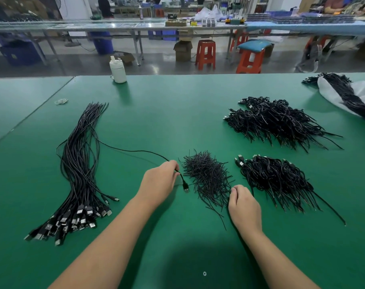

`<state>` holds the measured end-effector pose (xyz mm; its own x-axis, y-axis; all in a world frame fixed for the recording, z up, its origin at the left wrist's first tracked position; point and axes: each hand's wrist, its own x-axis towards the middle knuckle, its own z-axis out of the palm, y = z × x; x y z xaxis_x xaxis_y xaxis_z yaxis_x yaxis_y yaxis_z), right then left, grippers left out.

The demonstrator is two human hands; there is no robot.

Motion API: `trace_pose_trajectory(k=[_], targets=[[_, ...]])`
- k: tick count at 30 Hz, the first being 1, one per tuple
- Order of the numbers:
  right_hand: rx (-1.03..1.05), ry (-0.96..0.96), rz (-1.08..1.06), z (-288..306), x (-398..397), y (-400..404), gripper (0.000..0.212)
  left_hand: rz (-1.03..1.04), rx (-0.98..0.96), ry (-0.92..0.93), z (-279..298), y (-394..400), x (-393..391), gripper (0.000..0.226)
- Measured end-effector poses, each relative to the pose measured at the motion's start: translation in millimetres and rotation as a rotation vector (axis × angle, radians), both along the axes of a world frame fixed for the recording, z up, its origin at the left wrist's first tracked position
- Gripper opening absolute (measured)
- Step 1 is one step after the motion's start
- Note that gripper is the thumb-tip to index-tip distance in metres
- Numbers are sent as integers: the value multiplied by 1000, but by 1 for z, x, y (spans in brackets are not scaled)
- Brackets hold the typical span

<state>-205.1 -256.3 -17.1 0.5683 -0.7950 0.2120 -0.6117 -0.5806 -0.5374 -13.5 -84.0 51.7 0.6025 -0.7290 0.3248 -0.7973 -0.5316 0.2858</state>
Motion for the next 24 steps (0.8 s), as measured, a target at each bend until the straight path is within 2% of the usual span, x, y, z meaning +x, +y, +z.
trace_pose_trajectory(k=[3,10,15,17,20,22,24], targets=[[21,-13,4,1,0,0,23,10,-76,24,5,-4,-7,15],[33,-94,18,6,-3,3,17,-111,-14,-208,17,-12,-31,19],[63,-246,172,23,-9,10,21,-195,-103,-192,21,-24,-48,12],[138,-315,253,42,-5,11,24,-264,-105,-142,19,-28,-52,13],[261,-336,342,73,3,8,10,-313,-77,-118,18,-35,-60,11],[394,-309,395,87,3,5,7,-289,-92,-150,19,-40,-64,8],[585,-330,406,97,0,-1,11,-222,-121,-57,23,-42,-66,8]])
